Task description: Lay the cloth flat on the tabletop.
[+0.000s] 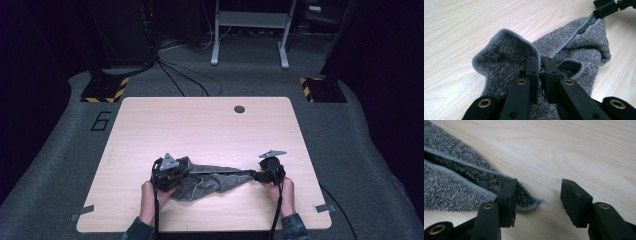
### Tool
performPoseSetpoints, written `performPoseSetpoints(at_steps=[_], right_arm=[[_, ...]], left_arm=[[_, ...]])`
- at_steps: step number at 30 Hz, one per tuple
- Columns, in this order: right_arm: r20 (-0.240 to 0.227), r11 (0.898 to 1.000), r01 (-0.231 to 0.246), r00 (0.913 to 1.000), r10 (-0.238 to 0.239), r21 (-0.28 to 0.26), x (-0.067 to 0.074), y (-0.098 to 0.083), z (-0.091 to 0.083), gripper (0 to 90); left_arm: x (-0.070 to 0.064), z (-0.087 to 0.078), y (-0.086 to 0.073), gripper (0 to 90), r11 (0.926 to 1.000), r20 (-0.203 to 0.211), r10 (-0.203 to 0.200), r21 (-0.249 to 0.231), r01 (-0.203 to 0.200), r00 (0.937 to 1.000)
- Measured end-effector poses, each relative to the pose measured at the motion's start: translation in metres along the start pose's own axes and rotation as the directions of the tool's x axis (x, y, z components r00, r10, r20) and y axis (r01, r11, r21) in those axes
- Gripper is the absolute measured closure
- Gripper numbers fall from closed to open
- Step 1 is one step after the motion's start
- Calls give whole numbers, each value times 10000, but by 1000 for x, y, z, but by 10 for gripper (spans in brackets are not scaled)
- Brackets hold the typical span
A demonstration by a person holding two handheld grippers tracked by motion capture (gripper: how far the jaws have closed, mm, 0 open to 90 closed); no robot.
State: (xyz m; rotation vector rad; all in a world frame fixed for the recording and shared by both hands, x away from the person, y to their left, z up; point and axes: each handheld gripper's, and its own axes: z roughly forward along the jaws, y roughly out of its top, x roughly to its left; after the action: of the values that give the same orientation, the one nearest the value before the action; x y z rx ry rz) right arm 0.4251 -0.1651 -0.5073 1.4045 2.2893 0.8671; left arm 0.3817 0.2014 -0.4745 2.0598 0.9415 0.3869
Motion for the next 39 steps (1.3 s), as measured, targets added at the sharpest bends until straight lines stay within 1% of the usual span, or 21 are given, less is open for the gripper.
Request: performPoseSetpoints(at_steps=[3, 5, 8, 11, 14, 15, 16, 19, 21, 22, 23, 27, 29, 30, 31, 32, 33, 34, 36, 37, 39], right_arm=[[-95, 9996, -183, 9998, 181, -232, -3, 3, -3, 475], [-90, 9994, -103, 9999, 100, -319, -4, 6, -4, 474], [-201, 9998, -57, 9998, 53, -180, -1, 9, -2, 467], [-412, 9997, 236, 9989, -236, 11, 3, 9, 3, 463], [-400, 9988, 434, 9983, -426, 207, 7, 9, 7, 479], [-440, 9988, 389, 9983, -376, 288, 7, 9, 8, 491], [-439, 9987, 482, 9979, -473, 189, 6, 8, 8, 517], [-627, 9993, 351, 9975, -340, 159, 8, 7, 7, 617], [-649, 9987, 468, 9969, -455, 178, 7, 6, 6, 687], [-774, 9988, 449, 9961, -431, 216, 7, 6, 6, 716], [-745, 9990, 415, 9964, -400, 193, 8, 6, 6, 756], [-991, 9991, 358, 9945, -336, 206, 5, 5, 5, 859], [-1075, 9997, 189, 9941, -171, 156, 5, 4, 5, 879], [-988, 9995, 243, 9949, -223, 186, 6, 4, 4, 882], [-935, 9994, 340, 9951, -329, 97, 5, 5, 4, 885], [-908, 9996, 265, 9955, -257, 79, 6, 6, 2, 887], [-849, 9995, 314, 9959, -322, -100, 6, 6, 1, 888], [-784, 9994, 245, 9966, -262, -224, 6, 8, -1, 889], [-731, 9984, 387, 9965, -416, -412, 5, 11, -7, 890], [-728, 9979, 299, 9968, -340, -577, 6, 12, -10, 890], [-685, 9963, 451, 9964, -502, -735, 6, 16, -17, 891]], left_arm=[[2, -2, 2, 837, 10000, -46, -47, -56, 47, 10000], [4, -3, 3, 837, 10000, -115, -13, -88, 12, 9999], [7, -3, 4, 836, 9999, -144, -71, -106, 69, 9999], [10, -2, 3, 833, 9999, -121, -151, -22, 150, 9998], [13, 0, 2, 834, 9996, -198, -283, -69, 282, 9994], [14, 0, 2, 834, 9995, -169, -295, -63, 294, 9994], [15, -1, 1, 835, 9994, -104, -329, -56, 329, 9994], [17, -1, 1, 836, 9994, -187, -339, -67, 338, 9992], [17, -2, 1, 837, 9993, -225, -349, -111, 346, 9991], [17, -2, 1, 837, 9993, -245, -359, -117, 356, 9991], [17, -2, 0, 837, 9991, -258, -395, -136, 391, 9989], [20, -4, 0, 839, 9991, -288, -420, -120, 417, 9987], [20, -5, -1, 840, 9989, -305, -457, -156, 452, 9985], [22, -6, 0, 841, 9993, -260, -359, -122, 356, 9990], [22, -6, -1, 841, 9987, -253, -482, -205, 476, 9985], [22, -7, 0, 841, 9988, -221, -452, -210, 447, 9987], [23, -8, 0, 841, 9984, -134, -524, -212, 521, 9985], [24, -9, 0, 841, 9986, -144, -485, -218, 482, 9987], [25, -11, 1, 841, 9984, -110, -504, -270, 500, 9987], [25, -11, 0, 841, 9979, -90, -591, -277, 588, 9982], [26, -12, 0, 841, 9977, -113, -619, -288, 615, 9980]])
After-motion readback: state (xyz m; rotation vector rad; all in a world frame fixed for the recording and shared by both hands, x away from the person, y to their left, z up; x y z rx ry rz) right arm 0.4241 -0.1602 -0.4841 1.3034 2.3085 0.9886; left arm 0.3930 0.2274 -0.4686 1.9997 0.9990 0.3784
